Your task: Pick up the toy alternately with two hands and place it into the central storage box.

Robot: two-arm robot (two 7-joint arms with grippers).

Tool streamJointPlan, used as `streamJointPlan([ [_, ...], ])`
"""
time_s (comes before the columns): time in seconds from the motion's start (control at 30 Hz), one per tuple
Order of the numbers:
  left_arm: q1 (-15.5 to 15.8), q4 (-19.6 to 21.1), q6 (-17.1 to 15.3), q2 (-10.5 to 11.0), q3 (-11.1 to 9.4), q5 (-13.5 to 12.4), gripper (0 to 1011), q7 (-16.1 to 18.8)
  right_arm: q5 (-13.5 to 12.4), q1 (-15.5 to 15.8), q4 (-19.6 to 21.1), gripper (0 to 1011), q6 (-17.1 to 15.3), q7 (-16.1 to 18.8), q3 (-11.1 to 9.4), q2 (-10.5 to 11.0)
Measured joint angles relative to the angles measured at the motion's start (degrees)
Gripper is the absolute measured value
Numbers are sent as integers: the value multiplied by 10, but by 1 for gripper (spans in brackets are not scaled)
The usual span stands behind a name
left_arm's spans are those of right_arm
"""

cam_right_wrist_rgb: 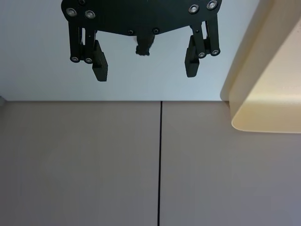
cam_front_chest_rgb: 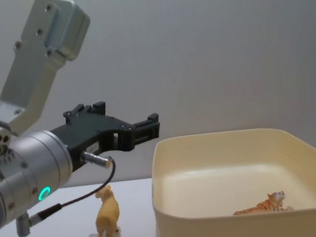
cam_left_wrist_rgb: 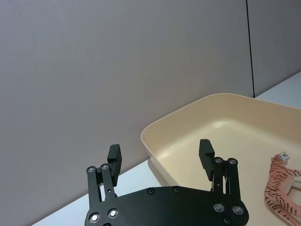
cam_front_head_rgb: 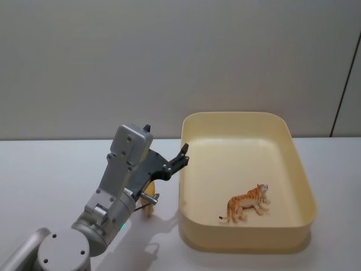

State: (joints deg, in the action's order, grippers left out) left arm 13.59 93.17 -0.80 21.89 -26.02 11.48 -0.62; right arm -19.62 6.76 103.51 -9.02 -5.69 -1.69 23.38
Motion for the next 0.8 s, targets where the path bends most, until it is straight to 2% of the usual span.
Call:
streamJointPlan([
  [0.3,0,0,0,0,0,0,1001,0,-2,-5,-23,1001,-12,-4,0,-5],
  [0.8,0,0,0,0,0,0,1001,0,19,-53,-100,1001,-39,0,24,-35],
])
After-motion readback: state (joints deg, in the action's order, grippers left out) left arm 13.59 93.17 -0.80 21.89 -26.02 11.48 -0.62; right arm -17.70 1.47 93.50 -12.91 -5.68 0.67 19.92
